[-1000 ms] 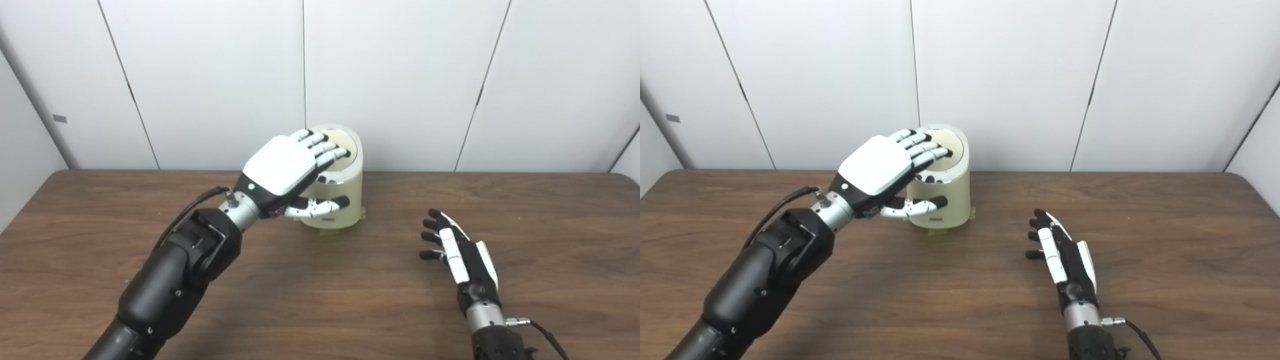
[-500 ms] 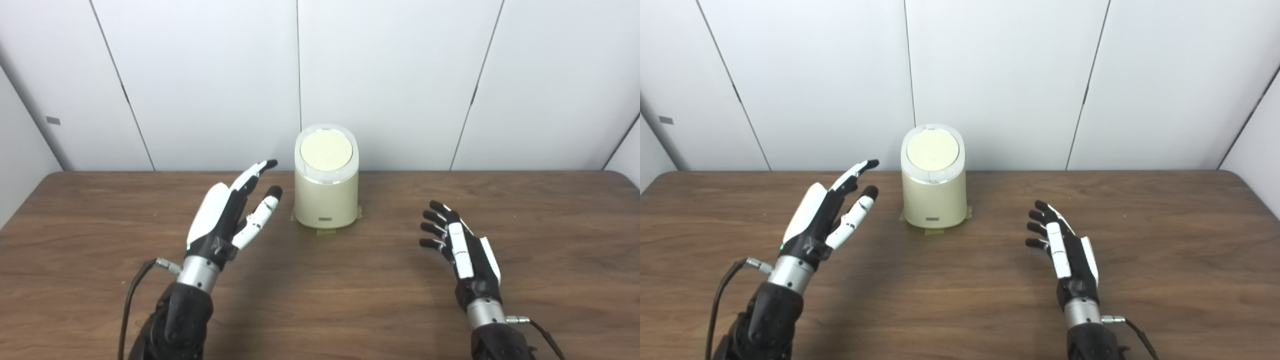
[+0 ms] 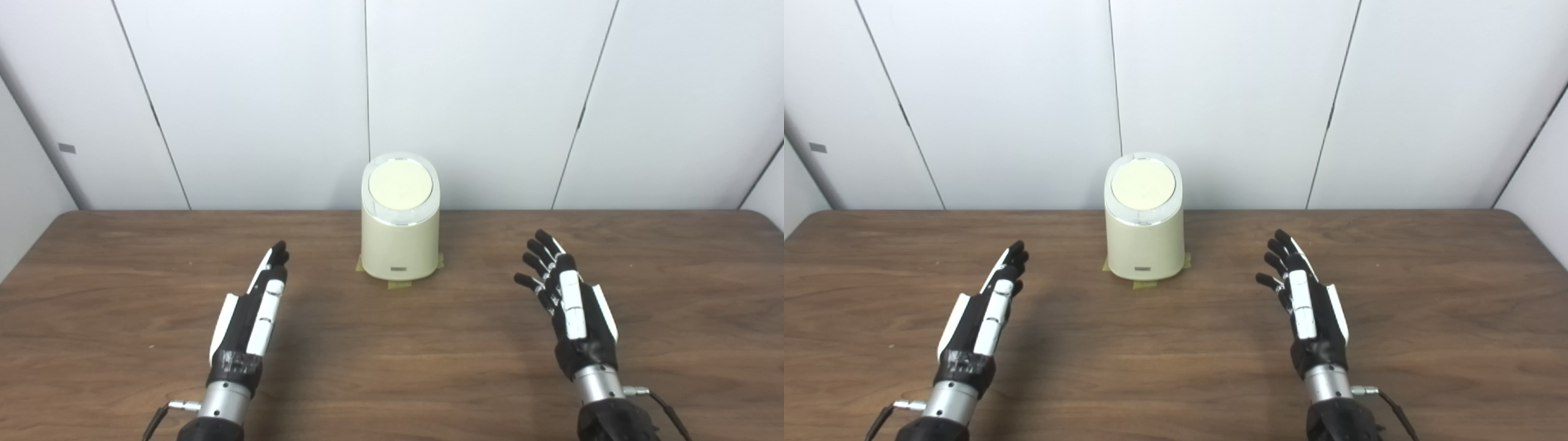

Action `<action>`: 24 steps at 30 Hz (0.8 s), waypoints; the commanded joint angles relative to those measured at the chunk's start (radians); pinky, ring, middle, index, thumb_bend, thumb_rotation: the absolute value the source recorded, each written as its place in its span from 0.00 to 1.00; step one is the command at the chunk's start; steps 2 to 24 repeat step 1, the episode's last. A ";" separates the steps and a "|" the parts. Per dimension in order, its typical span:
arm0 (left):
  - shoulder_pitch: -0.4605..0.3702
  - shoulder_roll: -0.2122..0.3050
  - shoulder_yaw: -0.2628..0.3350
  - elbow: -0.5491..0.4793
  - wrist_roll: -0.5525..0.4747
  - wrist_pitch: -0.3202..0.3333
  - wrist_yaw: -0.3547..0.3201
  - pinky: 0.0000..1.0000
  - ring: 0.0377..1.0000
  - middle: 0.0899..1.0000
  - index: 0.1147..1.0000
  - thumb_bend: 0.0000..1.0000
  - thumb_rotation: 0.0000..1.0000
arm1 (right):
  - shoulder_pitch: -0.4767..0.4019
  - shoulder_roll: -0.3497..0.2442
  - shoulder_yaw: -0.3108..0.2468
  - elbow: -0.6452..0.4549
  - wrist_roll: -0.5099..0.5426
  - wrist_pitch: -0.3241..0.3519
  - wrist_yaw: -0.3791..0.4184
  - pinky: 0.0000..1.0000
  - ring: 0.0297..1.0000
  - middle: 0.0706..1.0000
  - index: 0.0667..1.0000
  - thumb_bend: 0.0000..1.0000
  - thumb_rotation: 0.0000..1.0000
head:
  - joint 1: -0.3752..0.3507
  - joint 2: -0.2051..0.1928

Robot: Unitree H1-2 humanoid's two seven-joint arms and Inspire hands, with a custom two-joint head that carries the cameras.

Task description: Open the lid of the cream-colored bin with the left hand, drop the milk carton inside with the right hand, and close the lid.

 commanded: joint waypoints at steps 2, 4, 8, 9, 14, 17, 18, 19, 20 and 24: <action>-0.025 -0.013 0.010 -0.014 -0.072 -0.014 0.006 1.00 1.00 0.99 1.00 0.38 1.00 | -0.027 -0.004 0.001 -0.027 0.001 -0.025 0.009 0.85 0.93 0.94 0.92 0.67 0.96 | 0.000 0.000; -0.025 -0.013 0.010 -0.014 -0.072 -0.014 0.006 1.00 1.00 0.99 1.00 0.38 1.00 | -0.027 -0.004 0.001 -0.027 0.001 -0.025 0.009 0.85 0.93 0.94 0.92 0.67 0.96 | 0.000 0.000; -0.025 -0.013 0.010 -0.014 -0.072 -0.014 0.006 1.00 1.00 0.99 1.00 0.38 1.00 | -0.027 -0.004 0.001 -0.027 0.001 -0.025 0.009 0.85 0.93 0.94 0.92 0.67 0.96 | 0.000 0.000; -0.025 -0.013 0.010 -0.014 -0.072 -0.014 0.006 1.00 1.00 0.99 1.00 0.38 1.00 | -0.027 -0.004 0.001 -0.027 0.001 -0.025 0.009 0.85 0.93 0.94 0.92 0.67 0.96 | 0.000 0.000; -0.025 -0.013 0.010 -0.014 -0.072 -0.014 0.006 1.00 1.00 0.99 1.00 0.38 1.00 | -0.027 -0.004 0.001 -0.027 0.001 -0.025 0.009 0.85 0.93 0.94 0.92 0.67 0.96 | 0.000 0.000; -0.025 -0.013 0.010 -0.014 -0.072 -0.014 0.006 1.00 1.00 0.99 1.00 0.38 1.00 | -0.027 -0.004 0.001 -0.027 0.001 -0.025 0.009 0.85 0.93 0.94 0.92 0.67 0.96 | 0.000 0.000; -0.025 -0.013 0.010 -0.014 -0.072 -0.014 0.006 1.00 1.00 0.99 1.00 0.38 1.00 | -0.027 -0.004 0.001 -0.027 0.001 -0.025 0.009 0.85 0.93 0.94 0.92 0.67 0.96 | 0.000 0.000; -0.025 -0.013 0.010 -0.014 -0.072 -0.014 0.006 1.00 1.00 0.99 1.00 0.38 1.00 | -0.027 -0.004 0.001 -0.027 0.001 -0.025 0.009 0.85 0.93 0.94 0.92 0.67 0.96 | 0.000 0.000; -0.025 -0.013 0.010 -0.014 -0.072 -0.014 0.006 1.00 1.00 0.99 1.00 0.38 1.00 | -0.027 -0.004 0.001 -0.027 0.001 -0.025 0.009 0.85 0.93 0.94 0.92 0.67 0.96 | 0.000 0.000; -0.025 -0.013 0.010 -0.014 -0.072 -0.014 0.006 1.00 1.00 0.99 1.00 0.38 1.00 | -0.027 -0.004 0.001 -0.027 0.001 -0.025 0.009 0.85 0.93 0.94 0.92 0.67 0.96 | 0.000 0.000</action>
